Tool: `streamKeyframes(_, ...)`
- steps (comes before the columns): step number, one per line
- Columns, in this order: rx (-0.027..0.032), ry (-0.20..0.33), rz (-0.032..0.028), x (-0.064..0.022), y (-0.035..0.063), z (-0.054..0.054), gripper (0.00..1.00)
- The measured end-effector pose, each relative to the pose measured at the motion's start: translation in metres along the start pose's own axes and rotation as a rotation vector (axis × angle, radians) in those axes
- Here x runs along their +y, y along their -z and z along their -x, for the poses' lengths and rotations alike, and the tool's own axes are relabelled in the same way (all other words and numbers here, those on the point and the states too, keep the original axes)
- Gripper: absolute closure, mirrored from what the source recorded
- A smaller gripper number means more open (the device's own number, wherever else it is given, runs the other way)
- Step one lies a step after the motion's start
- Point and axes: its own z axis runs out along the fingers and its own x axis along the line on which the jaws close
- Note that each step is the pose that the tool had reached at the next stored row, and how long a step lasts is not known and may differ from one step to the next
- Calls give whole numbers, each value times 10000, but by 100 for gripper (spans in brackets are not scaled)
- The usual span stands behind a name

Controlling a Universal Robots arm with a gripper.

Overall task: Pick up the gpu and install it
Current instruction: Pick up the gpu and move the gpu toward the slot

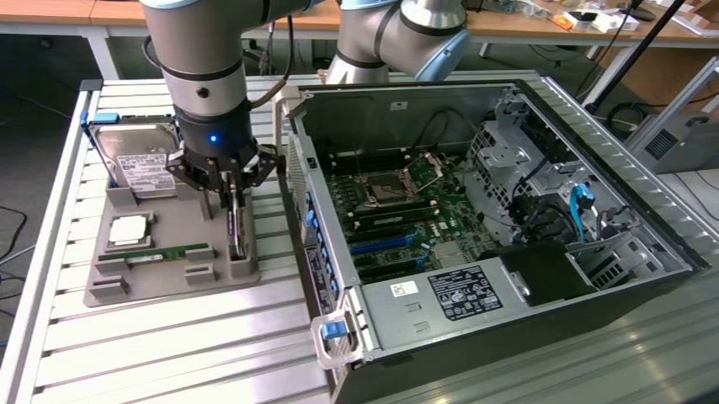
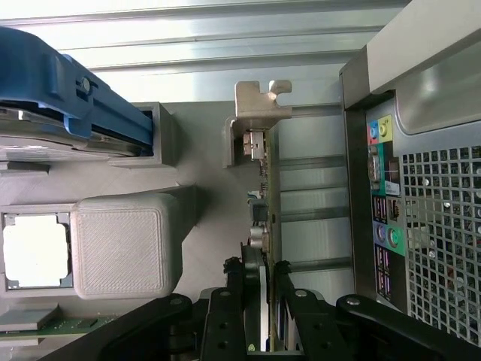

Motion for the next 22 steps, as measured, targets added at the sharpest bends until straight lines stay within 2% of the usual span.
streamKeyframes(22, 1, 0, -1, 1, 26, 1, 73)
